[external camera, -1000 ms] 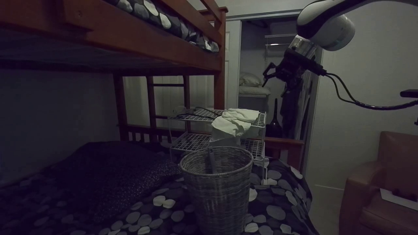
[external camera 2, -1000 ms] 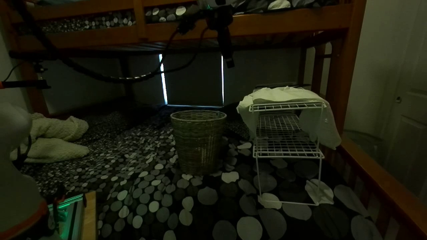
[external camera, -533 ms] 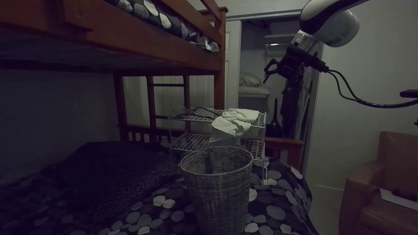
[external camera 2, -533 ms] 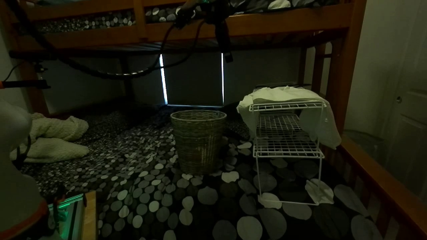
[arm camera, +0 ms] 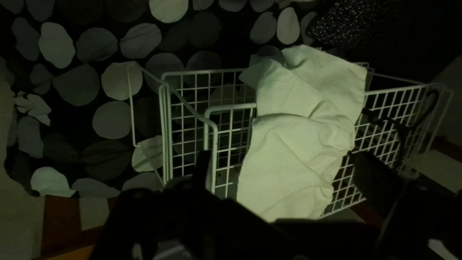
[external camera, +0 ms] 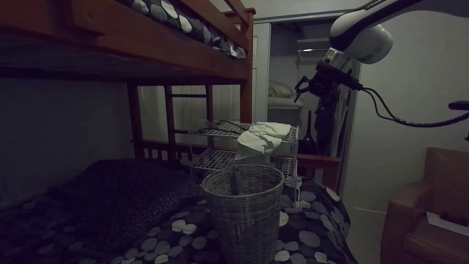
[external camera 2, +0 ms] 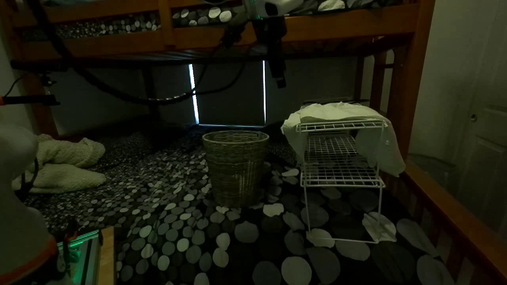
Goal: Put the white cloth on the bed
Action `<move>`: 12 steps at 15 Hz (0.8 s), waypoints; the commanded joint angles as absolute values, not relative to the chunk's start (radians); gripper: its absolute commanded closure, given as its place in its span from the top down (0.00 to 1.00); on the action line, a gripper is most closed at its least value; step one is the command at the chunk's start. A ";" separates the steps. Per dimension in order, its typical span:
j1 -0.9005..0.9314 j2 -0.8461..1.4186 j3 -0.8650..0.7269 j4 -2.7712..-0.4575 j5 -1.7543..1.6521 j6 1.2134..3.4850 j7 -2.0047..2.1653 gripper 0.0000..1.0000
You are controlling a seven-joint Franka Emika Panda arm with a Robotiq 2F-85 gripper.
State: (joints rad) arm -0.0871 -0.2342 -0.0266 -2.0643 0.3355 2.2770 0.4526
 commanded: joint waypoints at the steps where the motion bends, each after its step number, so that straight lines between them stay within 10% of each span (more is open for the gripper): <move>1: -0.080 -0.081 -0.064 -1.966 0.396 2.253 0.407 1.00; 9: -0.088 0.185 -0.056 -1.755 0.464 2.243 0.383 0.98; 12: -0.092 0.245 -0.049 -1.691 0.492 2.246 0.392 0.71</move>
State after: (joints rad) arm -0.0849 0.1835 -0.0516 -1.7692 0.4471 2.2752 0.4027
